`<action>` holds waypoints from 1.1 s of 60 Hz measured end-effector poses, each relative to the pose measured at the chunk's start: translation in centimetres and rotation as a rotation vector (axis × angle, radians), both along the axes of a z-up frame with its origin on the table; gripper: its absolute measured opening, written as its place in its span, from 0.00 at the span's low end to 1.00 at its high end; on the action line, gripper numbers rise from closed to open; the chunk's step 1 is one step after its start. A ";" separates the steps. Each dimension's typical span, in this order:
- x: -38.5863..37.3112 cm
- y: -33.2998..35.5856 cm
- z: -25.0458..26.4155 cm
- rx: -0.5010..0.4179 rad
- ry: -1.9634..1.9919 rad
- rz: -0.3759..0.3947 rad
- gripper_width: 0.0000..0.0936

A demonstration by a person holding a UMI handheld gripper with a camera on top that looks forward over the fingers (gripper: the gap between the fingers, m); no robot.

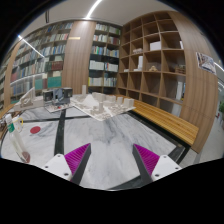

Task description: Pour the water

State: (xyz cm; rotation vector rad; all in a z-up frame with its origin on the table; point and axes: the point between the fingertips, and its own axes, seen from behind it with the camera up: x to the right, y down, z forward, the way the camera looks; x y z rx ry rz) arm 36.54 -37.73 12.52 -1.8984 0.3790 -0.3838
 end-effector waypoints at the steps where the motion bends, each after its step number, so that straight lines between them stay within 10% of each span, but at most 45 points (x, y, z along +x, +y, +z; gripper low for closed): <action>1: 0.0 -0.1 0.0 -0.003 0.000 -0.001 0.92; 27: -13.8 -7.5 -1.8 -0.054 0.032 0.128 0.92; 51: -33.9 4.6 -2.6 0.038 0.035 0.398 0.92; 66: -36.3 11.8 -4.2 0.067 -0.004 0.428 0.78</action>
